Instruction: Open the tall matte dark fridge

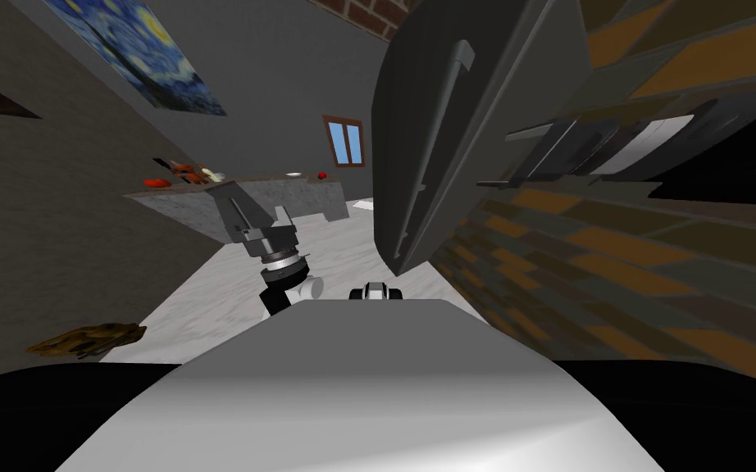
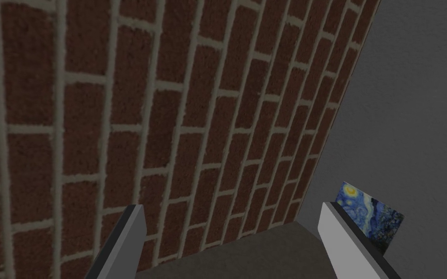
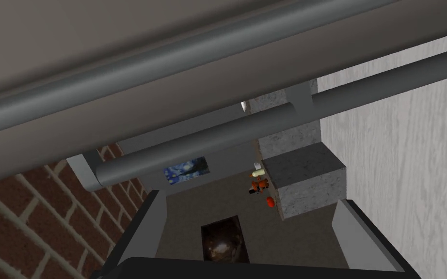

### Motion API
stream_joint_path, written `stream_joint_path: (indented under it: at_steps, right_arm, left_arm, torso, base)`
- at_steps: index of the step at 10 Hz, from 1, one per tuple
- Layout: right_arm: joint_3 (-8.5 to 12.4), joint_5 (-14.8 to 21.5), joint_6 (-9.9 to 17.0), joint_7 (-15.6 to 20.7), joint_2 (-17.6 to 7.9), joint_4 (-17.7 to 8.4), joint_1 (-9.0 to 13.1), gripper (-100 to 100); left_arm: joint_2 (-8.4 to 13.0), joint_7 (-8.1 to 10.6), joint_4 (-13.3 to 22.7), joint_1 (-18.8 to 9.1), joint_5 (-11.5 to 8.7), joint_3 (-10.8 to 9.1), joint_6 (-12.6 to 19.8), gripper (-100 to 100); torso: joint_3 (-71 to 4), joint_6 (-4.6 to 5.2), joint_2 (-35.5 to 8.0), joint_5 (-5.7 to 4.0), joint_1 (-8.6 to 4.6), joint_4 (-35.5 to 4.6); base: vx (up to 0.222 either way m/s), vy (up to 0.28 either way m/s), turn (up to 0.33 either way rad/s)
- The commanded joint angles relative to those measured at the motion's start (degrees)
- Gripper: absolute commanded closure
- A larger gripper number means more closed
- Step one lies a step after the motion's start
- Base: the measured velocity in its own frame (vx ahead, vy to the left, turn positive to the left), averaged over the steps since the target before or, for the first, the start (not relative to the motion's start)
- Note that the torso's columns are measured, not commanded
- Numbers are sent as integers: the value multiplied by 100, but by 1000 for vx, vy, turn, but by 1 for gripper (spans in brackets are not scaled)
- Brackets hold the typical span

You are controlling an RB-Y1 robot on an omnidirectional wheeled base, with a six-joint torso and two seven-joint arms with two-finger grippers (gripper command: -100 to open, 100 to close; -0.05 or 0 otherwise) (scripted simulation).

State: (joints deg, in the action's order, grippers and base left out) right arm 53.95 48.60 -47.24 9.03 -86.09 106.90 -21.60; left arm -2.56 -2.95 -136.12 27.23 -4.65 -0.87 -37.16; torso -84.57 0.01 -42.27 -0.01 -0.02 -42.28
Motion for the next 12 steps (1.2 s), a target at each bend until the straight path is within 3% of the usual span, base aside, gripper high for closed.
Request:
stream_joint_path:
  at_steps: [1, 2, 3, 5, 10, 12]
  right_arm:
    - [213, 203, -40, 24, -387, -157, 21, -100]
    - [395, 366, -81, 41, -605, -312, 48, -100]
    - [395, 366, -81, 41, -693, -312, 48, -100]
    - [735, 669, -156, 73, -1134, -601, 99, -100]
    - [1036, 938, -224, 101, -1757, -855, 144, -100]
    - [1289, 1163, -282, 125, -2175, -1063, 181, -100]
  left_arm:
    - [0, 0, 0, 0, 0, 0, 0, 0]
    - [0, 0, 0, 0, 0, 0, 0, 0]
    - [0, 0, 0, 0, 0, 0, 0, 0]
    - [0, 0, 0, 0, 0, 0, 0, 0]
    - [0, 0, 0, 0, 0, 0, 0, 0]
    - [0, 0, 0, -1, 0, 0, 0, 0]
  torso:
    - [-1, -2, 2, 0, -1, 0]
    - [2, 0, -3, -1, 0, -1]
    - [1, -1, -2, 3, 7, -1]
    - [1, -1, -2, 1, 1, -1]
    - [1, -1, -2, 1, 0, -2]
    - [-13, -10, 11, 11, 13, 3]
  base:
    - [55, 1, 37]
    - [60, 16, 57]
    - [52, 8, 30]
    - [70, -1, 87]
    - [54, 1, 34]
    - [49, 6, 60]
